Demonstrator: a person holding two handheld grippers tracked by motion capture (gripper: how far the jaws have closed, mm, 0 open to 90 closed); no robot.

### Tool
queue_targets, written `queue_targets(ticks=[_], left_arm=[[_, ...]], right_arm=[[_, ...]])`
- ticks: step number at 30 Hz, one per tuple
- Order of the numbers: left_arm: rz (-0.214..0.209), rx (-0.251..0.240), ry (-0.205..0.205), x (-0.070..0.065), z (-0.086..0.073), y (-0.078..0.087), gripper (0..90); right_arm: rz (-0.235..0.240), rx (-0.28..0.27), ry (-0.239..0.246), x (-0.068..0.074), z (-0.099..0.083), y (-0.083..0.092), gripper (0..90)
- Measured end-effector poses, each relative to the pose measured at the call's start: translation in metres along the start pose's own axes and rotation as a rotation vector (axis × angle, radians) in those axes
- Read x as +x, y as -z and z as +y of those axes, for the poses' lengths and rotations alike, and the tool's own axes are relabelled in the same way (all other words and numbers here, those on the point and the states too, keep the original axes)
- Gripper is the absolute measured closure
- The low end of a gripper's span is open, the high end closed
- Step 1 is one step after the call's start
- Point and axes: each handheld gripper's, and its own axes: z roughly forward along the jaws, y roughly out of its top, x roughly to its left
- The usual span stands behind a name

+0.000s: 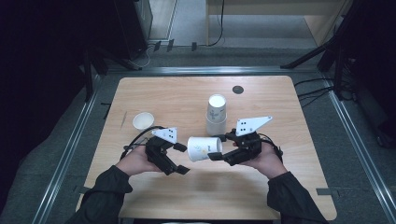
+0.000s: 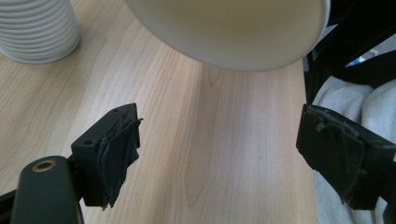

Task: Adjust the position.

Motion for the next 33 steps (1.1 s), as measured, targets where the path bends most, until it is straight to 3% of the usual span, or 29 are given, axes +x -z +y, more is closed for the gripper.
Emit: queue_targets(ticks=[3, 8, 10, 12, 17, 26, 32, 33], left_arm=[[0.011, -0.018, 0.003, -0.001, 0.001, -0.001, 13.8], [0.003, -0.09, 0.021, 0.003, 0.0, 0.003, 13.8], [-0.007, -0.127, 0.016, 0.003, 0.0, 0.003, 13.8], [-0.046, -0.158, 0.016, 0.004, -0.001, 0.002, 13.8], [-0.072, -0.172, -0.019, 0.001, -0.001, -0.003, 13.7], [-0.081, -0.217, -0.069, -0.003, 0.001, -0.004, 14.5], [-0.085, -0.207, -0.082, -0.004, 0.002, -0.007, 15.5], [-0.082, -0.208, -0.086, -0.004, 0.002, -0.007, 18.9]], right_arm=[[0.013, -0.002, -0.002, 0.0, 0.001, -0.002, 35.5], [0.036, -0.006, -0.001, 0.0, 0.003, -0.005, 35.5], [0.042, -0.005, -0.003, 0.0, 0.003, -0.006, 35.5], [0.044, -0.004, -0.004, 0.0, 0.003, -0.007, 35.5], [0.064, 0.004, -0.002, 0.001, 0.003, -0.01, 35.5], [0.104, 0.005, -0.002, 0.004, 0.003, -0.015, 35.5], [0.112, 0.024, -0.005, 0.005, 0.002, -0.02, 35.5], [0.118, 0.03, -0.008, 0.006, 0.002, -0.022, 35.5]])
